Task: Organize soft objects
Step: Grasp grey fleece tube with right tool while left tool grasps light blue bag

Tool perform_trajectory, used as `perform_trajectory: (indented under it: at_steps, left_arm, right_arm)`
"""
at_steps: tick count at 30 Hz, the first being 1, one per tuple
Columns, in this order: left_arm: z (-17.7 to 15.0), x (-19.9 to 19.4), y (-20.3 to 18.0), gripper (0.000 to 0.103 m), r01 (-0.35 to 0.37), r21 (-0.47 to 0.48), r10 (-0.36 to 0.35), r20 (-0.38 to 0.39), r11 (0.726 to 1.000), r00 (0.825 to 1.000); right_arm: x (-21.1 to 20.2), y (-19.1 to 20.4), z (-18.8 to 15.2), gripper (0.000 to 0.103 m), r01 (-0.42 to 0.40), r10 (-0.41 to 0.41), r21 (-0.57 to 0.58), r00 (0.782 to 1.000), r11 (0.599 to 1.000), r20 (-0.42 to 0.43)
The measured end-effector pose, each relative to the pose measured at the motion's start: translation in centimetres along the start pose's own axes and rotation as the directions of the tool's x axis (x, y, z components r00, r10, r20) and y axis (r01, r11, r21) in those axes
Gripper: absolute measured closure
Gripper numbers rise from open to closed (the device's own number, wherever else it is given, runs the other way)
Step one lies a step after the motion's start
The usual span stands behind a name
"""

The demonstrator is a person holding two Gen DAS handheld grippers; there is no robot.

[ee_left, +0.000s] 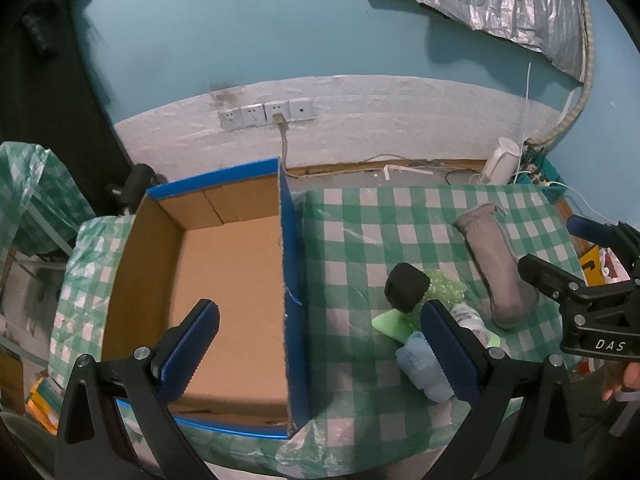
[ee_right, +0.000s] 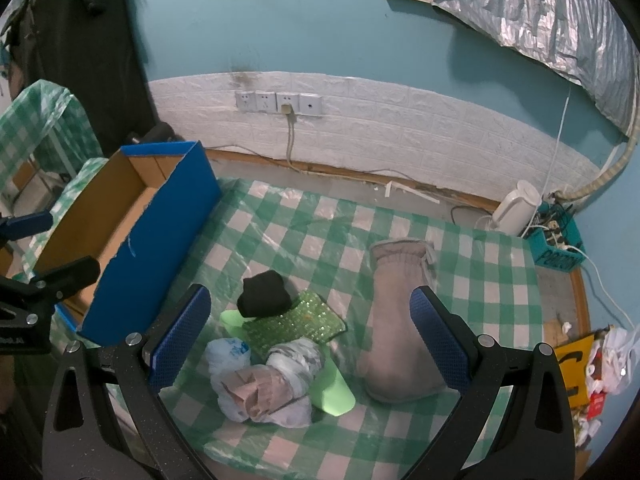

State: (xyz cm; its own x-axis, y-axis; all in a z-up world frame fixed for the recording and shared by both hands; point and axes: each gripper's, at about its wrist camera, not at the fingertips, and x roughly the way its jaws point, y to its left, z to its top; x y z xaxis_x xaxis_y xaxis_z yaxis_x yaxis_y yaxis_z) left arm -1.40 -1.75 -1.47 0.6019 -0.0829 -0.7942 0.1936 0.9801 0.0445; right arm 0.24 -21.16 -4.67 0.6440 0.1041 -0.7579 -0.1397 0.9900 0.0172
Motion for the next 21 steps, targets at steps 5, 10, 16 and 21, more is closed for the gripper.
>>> perform_trajectory:
  at_steps: [5,10,16,21]
  left_arm:
    - [0.3,1.1,-0.7,0.002,0.023,0.011,-0.023,-0.034,1.0,0.999]
    - [0.1,2.1,-1.9,0.002,0.035,0.037,-0.032,-0.078,0.999,0.996]
    - [0.2,3.5,-2.5,0.002,0.061,0.018,-0.058,-0.137,0.998,0.989]
    - [0.1,4.8,-3.2,0.002,0.025,0.028,-0.02,-0.16,0.999,0.987]
  right_arm:
    - [0.3,-0.9,-0.2,0.003,0.008,-0.008,0.002,1.0,1.0,-0.006]
    - [0.5,-1.7,-0.5,0.003,0.025,-0.025,0.012,0.999,1.0,-0.02]
    - [1.2,-3.1,-0.8,0.003,0.048,-0.046,0.032,0.998,0.998,-0.047]
    - [2.0,-4.3,-1.1,0.003,0.064,-0.06,0.048,0.995,0.997,-0.076]
